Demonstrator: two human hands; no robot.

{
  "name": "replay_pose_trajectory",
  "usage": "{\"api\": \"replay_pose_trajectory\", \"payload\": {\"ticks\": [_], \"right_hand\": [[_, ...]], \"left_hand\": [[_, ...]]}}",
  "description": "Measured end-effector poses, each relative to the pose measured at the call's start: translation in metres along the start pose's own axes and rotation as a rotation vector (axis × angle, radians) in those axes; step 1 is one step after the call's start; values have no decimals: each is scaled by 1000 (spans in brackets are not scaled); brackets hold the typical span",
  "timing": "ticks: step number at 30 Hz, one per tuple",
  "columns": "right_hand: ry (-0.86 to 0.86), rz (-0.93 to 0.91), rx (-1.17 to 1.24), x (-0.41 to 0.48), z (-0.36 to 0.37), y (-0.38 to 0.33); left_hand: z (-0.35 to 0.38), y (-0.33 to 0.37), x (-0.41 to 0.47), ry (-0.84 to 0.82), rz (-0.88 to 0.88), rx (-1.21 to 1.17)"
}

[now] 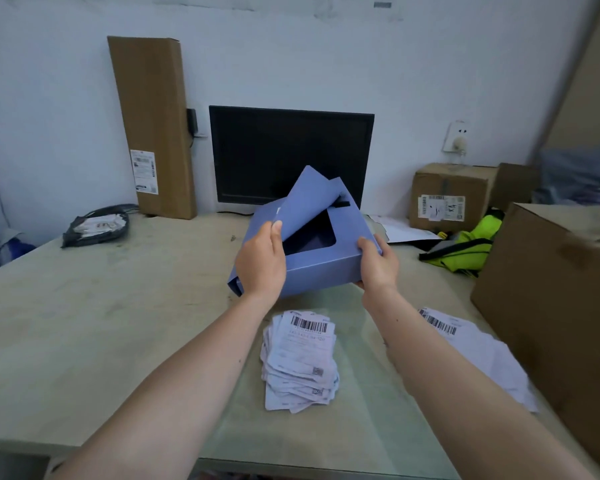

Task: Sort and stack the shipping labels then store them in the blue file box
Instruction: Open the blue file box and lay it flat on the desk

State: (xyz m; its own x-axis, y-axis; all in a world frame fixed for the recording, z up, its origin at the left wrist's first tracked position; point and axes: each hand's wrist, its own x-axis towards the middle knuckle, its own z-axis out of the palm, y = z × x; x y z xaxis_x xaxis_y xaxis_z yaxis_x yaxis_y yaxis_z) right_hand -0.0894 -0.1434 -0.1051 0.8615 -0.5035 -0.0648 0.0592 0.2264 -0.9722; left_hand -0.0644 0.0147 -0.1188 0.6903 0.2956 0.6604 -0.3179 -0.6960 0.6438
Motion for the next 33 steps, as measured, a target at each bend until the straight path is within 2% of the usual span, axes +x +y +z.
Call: {"api": "replay_pose_trajectory", "payload": {"ticks": [3,8,12,17,20,24,27,30,33], "right_hand": [[30,32,-16,8,-6,7],[83,75,2,14,-14,27],[108,47,-32,21,-13,32],[132,46,-90,27,-17,43],[171,47,-207,32,-20,49],[212,9,-455,33,-25,51],[202,-42,-580,30,-29,49],[203,-168,-615,22,-28,45],[195,-293,-571,11,-23,38]], "left_hand": [[2,0,9,111,-149,-130],[5,-9,24,184,-194,-305],[10,-20,27,286,-362,-525],[3,-40,35,434,-559,-692],[1,-61,36,504,-624,-689],[-1,-83,31,481,-727,-673],[-8,-78,30,393,-924,-503],[-17,-65,27,347,-1059,-426],[-24,-51,18,318,-1063,-439]]}}
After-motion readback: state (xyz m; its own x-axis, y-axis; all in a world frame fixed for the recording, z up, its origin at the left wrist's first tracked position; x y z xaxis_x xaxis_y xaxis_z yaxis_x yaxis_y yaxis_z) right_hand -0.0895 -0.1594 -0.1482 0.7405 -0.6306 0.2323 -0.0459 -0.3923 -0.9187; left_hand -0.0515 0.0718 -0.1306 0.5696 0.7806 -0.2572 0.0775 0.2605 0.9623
